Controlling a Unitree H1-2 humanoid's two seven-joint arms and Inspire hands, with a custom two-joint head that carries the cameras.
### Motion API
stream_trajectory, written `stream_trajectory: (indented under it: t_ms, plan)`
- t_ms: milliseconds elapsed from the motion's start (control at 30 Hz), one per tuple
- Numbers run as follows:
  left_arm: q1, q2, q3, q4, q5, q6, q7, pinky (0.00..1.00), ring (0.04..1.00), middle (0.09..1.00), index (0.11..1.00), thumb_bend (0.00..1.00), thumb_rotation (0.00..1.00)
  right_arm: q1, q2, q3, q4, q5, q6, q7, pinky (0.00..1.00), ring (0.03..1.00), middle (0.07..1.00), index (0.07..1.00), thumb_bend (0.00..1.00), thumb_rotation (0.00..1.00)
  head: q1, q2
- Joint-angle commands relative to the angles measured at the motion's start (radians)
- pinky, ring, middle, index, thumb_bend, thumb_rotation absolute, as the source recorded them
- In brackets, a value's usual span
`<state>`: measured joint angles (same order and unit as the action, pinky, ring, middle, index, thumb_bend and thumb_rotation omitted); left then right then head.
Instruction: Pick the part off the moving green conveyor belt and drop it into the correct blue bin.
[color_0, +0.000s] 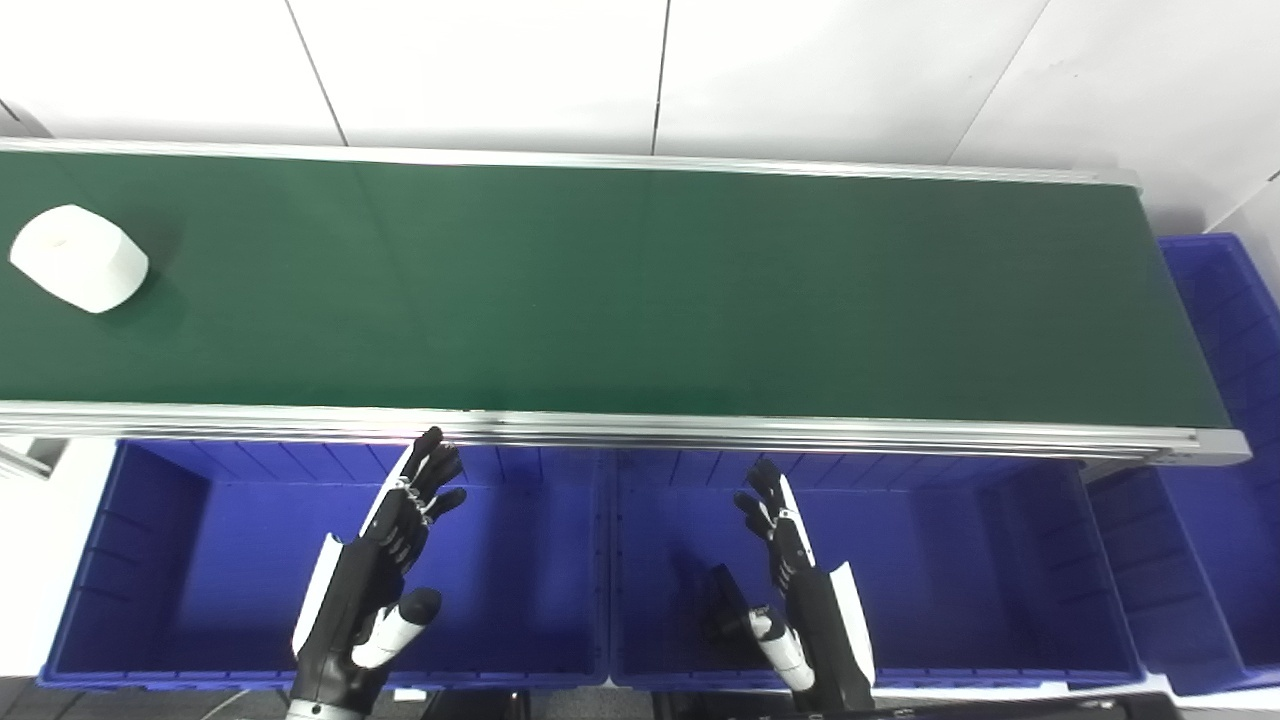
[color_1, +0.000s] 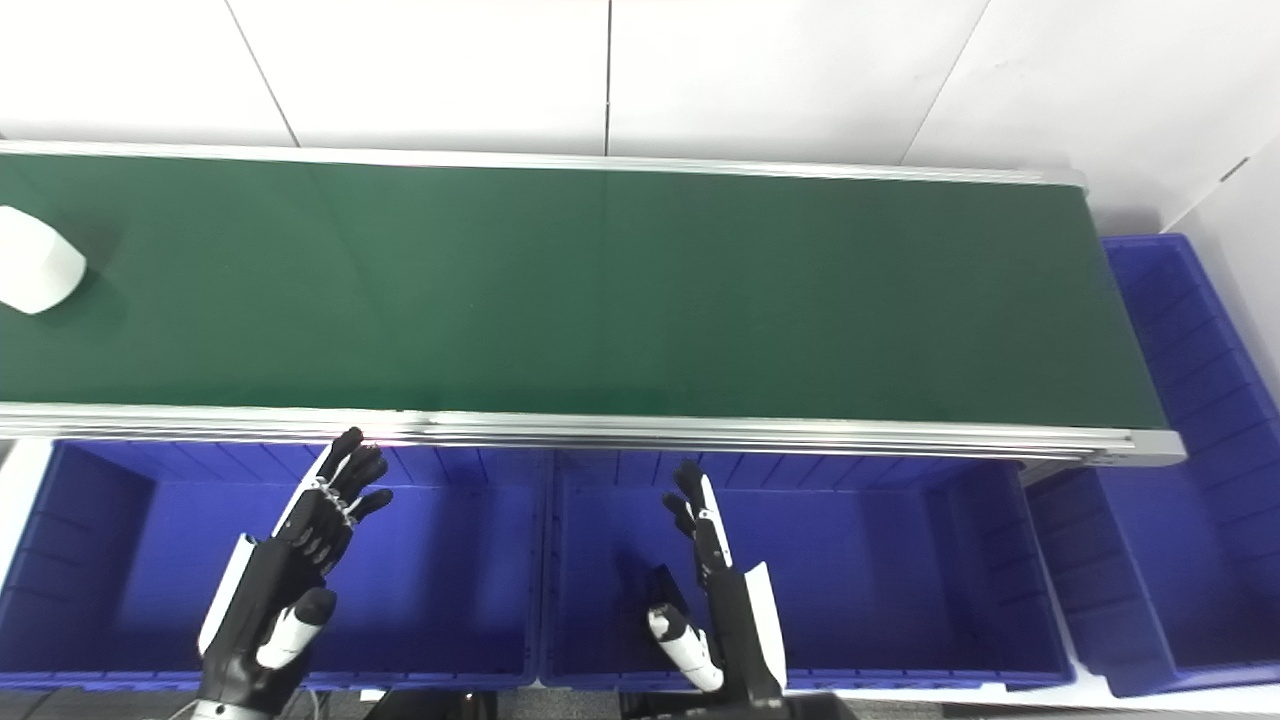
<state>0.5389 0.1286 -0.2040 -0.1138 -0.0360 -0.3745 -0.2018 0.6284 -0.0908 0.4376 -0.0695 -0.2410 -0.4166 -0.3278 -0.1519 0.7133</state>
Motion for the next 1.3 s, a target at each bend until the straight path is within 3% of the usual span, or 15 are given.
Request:
stream_trajectory:
  t_ms: [0,1067,1267]
  plan:
    - [0.005,0.003,0.001,-0.022,-0.002,-0.028,-0.001,0.85,0.92,0.933,0.95,1.0,0.81,0.007,0.009,-0.001,-0.022,0.001,-0.053,0.005,0.94,0.921,0.967,1.0,0.94,1.0,0.002,0.0]
    - [0.009,0.003,-0.002,-0.024,-0.012,-0.017,-0.004,0.85,0.921,0.931,0.952,1.0,0.79,0.006,0.008,-0.003,-0.018,-0.01,-0.053,-0.005,0.9,0.911,0.961,1.0,0.95,1.0,0.005,-0.009]
    - [0.011,0.0,-0.001,-0.013,-0.002,-0.02,0.001,0.86,0.92,0.928,0.945,1.0,0.78,0.004,0.003,0.003,-0.01,-0.008,-0.053,-0.011,0.9,0.909,0.962,1.0,0.95,1.0,0.018,-0.031]
